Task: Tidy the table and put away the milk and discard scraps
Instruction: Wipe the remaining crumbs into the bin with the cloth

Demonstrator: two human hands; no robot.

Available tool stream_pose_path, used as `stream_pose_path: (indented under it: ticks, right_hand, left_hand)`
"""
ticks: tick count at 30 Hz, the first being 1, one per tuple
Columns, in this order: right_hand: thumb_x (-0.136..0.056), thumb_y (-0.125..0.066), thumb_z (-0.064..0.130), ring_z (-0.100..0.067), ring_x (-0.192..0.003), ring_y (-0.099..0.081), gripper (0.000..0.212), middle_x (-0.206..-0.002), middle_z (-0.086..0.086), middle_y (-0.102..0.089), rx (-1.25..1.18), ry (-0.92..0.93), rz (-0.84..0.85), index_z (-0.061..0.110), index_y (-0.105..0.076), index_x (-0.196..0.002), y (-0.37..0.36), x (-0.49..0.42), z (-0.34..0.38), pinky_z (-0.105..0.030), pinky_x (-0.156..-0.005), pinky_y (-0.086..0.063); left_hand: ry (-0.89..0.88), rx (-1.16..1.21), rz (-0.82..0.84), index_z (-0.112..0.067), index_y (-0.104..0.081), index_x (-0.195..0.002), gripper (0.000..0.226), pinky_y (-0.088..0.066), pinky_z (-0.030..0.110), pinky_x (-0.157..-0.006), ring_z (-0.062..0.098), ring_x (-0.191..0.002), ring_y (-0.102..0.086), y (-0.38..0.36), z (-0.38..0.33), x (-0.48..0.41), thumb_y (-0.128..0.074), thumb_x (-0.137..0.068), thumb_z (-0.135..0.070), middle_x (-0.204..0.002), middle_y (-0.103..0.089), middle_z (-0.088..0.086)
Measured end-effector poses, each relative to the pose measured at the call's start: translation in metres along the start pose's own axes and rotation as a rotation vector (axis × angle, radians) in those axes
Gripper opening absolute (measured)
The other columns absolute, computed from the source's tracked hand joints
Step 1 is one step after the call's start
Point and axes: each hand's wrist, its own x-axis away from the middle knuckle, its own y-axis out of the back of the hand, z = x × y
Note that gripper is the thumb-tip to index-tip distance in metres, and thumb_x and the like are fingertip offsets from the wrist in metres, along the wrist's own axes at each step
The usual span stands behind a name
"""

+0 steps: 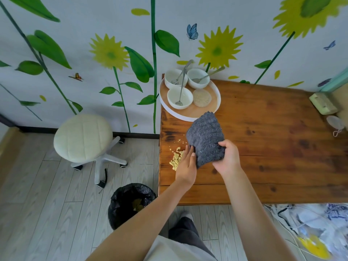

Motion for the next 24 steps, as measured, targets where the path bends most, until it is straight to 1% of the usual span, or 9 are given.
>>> stream_pose_path:
  ticks: [4, 8, 9, 12, 14, 16, 18, 22, 24]
  right_hand:
    - [-0.090, -0.033, 0.004, -0.026, -0.093, -0.059, 0.025, -0.101, -0.011, -0.061, -0.055, 0.051, -0.018, 0.008, -0.056, -0.099, 0.005, -0.001, 0.013, -0.038, -0.078, -0.049]
    - [-0.089, -0.036, 0.003, -0.022, -0.092, -0.059, 0.025, -0.104, -0.008, -0.061, -0.092, 0.174, -0.103, 0.011, -0.058, -0.097, 0.031, -0.020, 0.040, -0.033, -0.076, -0.049]
    - [-0.089, -0.037, 0.003, -0.022, -0.090, -0.059, 0.024, -0.107, -0.009, -0.060, 0.000, 0.218, -0.179, 0.010, -0.058, -0.098, 0.041, -0.027, 0.046, -0.032, -0.074, -0.048]
    - [-0.090, -0.045, 0.007, -0.025, -0.095, -0.056, 0.027, -0.116, -0.013, -0.058, 0.710, 0.432, -0.637, 0.008, -0.052, -0.116, 0.074, -0.049, 0.054, -0.036, -0.077, -0.045]
    - [-0.090, -0.048, 0.009, -0.030, -0.107, -0.056, 0.034, -0.122, -0.012, -0.056, 0.871, 0.511, -0.760, 0.010, -0.046, -0.124, 0.091, -0.058, 0.054, -0.043, -0.088, -0.047]
    - [-0.091, -0.049, 0.010, -0.030, -0.117, -0.052, 0.037, -0.127, -0.012, -0.053, 0.908, 0.555, -0.673, 0.010, -0.044, -0.128, 0.100, -0.069, 0.055, -0.046, -0.097, -0.045]
    - [-0.092, -0.049, 0.010, -0.028, -0.124, -0.046, 0.041, -0.134, -0.011, -0.048, 0.990, 0.553, -0.513, 0.010, -0.041, -0.132, 0.102, -0.079, 0.052, -0.044, -0.102, -0.041]
    - [-0.092, -0.047, 0.008, -0.024, -0.130, -0.041, 0.045, -0.140, -0.010, -0.043, 1.068, 0.531, -0.281, 0.010, -0.038, -0.136, 0.097, -0.091, 0.039, -0.040, -0.104, -0.038]
    - [-0.092, -0.047, 0.007, -0.023, -0.132, -0.040, 0.046, -0.141, -0.010, -0.043, 1.106, 0.535, -0.224, 0.009, -0.038, -0.137, 0.092, -0.093, 0.033, -0.039, -0.105, -0.036]
  left_hand:
    - [0.017, 0.050, -0.048, -0.027, -0.023, -0.147, 0.046, -0.015, 0.035, -0.120, 0.008, -0.145, -0.013, 0.001, 0.004, -0.003, -0.021, -0.102, -0.035, -0.157, -0.017, -0.011]
    - [-0.006, 0.002, -0.087, -0.029, -0.023, -0.147, 0.046, -0.015, 0.031, -0.120, 0.007, -0.144, -0.014, -0.004, -0.001, -0.005, -0.022, -0.102, -0.037, -0.156, -0.018, -0.012]
    - [-0.018, -0.027, -0.097, -0.029, -0.024, -0.147, 0.046, -0.015, 0.030, -0.119, 0.007, -0.145, -0.014, -0.007, -0.003, -0.007, -0.022, -0.102, -0.036, -0.156, -0.018, -0.012]
    - [-0.029, -0.101, -0.152, -0.028, -0.025, -0.147, 0.045, -0.011, 0.029, -0.119, 0.008, -0.145, -0.013, -0.015, -0.004, -0.012, -0.025, -0.102, -0.034, -0.156, -0.020, -0.010]
    - [-0.024, -0.123, -0.195, -0.028, -0.025, -0.147, 0.045, -0.011, 0.032, -0.120, 0.008, -0.145, -0.014, -0.023, -0.005, -0.017, -0.026, -0.102, -0.033, -0.155, -0.021, -0.011]
    - [-0.026, -0.151, -0.228, -0.028, -0.025, -0.147, 0.046, -0.010, 0.031, -0.119, 0.008, -0.145, -0.013, -0.033, -0.008, -0.023, -0.027, -0.101, -0.031, -0.155, -0.021, -0.011]
    - [-0.027, -0.154, -0.266, -0.027, -0.025, -0.147, 0.046, -0.009, 0.027, -0.117, 0.008, -0.145, -0.013, -0.043, -0.011, -0.027, -0.028, -0.101, -0.029, -0.155, -0.020, -0.011]
    - [0.000, -0.147, -0.330, -0.026, -0.024, -0.148, 0.047, -0.010, 0.025, -0.116, 0.008, -0.145, -0.013, -0.052, -0.013, -0.030, -0.029, -0.101, -0.025, -0.156, -0.019, -0.010]
    - [0.005, -0.144, -0.366, -0.025, -0.024, -0.148, 0.047, -0.010, 0.023, -0.115, 0.008, -0.145, -0.013, -0.052, -0.014, -0.029, -0.029, -0.101, -0.024, -0.156, -0.019, -0.010]
